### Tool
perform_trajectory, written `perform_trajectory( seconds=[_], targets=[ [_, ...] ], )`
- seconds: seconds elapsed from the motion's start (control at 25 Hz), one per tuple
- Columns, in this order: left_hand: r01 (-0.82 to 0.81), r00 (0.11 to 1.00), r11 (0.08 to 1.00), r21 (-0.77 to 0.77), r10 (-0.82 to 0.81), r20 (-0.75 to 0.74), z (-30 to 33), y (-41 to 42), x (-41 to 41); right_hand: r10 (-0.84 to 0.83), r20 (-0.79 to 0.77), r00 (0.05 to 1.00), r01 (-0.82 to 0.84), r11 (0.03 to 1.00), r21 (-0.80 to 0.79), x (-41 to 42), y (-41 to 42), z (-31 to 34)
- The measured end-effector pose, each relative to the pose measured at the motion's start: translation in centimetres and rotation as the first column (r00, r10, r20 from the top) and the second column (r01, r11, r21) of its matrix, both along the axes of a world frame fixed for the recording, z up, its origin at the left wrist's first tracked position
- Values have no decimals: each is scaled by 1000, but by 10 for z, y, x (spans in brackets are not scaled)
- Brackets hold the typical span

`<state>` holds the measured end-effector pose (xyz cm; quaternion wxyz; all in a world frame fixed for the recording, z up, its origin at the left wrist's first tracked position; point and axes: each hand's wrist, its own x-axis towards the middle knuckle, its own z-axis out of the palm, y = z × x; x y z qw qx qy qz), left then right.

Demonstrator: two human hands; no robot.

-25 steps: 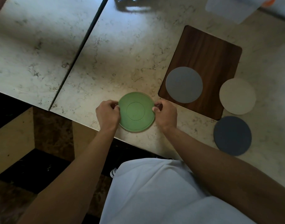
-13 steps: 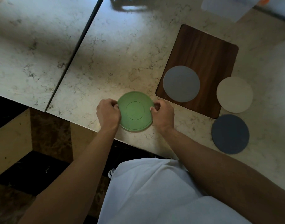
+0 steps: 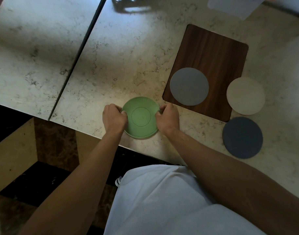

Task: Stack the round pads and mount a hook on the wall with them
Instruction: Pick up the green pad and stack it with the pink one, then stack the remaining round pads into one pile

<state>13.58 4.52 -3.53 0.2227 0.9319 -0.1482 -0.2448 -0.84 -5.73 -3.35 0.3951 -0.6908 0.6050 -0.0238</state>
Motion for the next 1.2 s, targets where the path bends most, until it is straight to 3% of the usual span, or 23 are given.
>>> perform_trajectory(
  seconds=[0.16,0.28,0.52,0.72,1.04,1.2],
  targets=[
    [-138,988,987,-82,131,-83,6,0,-7,-83,112,990,80,996,36,-12,4,1],
    [-148,984,979,-143,130,-126,11,-8,-14,-165,165,972,158,986,54,-33,-6,1],
    [-62,967,973,-223,3,-256,19,-64,-59,-320,162,933,326,945,-9,-96,-41,4],
    [51,879,960,-277,-175,-443,20,-117,-118,-487,154,859,500,864,-59,-176,-71,13],
    [271,770,931,-243,-361,-526,16,-179,-231,-624,131,770,638,759,-133,-297,-98,16],
    [320,774,923,-212,-384,-504,8,-189,-271,-637,115,762,647,755,-106,-333,-110,10]
  ],
)
